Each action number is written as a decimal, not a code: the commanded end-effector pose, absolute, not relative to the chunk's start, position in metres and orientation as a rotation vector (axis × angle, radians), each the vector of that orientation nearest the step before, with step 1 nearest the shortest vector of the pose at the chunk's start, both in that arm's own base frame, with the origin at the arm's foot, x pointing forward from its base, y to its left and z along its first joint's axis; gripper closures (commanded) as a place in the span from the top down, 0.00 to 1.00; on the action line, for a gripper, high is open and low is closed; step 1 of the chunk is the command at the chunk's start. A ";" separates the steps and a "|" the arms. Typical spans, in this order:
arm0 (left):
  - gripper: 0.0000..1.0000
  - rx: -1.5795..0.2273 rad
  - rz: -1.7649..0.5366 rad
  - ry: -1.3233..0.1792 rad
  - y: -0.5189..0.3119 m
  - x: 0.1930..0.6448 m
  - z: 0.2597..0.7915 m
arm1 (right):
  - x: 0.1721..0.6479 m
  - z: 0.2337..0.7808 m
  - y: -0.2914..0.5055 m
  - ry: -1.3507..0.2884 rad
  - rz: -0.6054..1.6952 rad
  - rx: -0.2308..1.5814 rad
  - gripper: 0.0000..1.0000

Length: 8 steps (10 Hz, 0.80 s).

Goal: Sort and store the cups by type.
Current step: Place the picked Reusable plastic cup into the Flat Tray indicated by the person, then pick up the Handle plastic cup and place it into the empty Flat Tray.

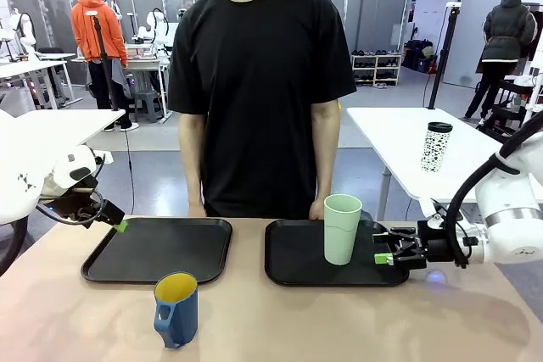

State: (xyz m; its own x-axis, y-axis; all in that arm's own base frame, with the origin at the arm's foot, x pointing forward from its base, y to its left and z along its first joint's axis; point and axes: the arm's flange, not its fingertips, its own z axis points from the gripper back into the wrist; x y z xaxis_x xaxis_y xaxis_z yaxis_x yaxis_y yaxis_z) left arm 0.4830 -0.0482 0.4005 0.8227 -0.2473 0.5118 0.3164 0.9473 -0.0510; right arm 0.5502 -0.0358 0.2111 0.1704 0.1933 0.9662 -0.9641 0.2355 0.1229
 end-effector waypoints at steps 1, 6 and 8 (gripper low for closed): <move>1.00 -0.136 -0.302 -0.527 -0.048 0.484 0.402 | 0.537 0.222 -0.033 -0.993 1.036 0.856 1.00; 1.00 -0.136 -0.302 -0.527 -0.048 0.484 0.402 | 0.550 0.211 -0.036 -1.045 1.034 0.960 1.00; 1.00 -0.136 -0.302 -0.527 -0.048 0.484 0.402 | 0.550 0.211 -0.036 -1.045 1.034 0.960 1.00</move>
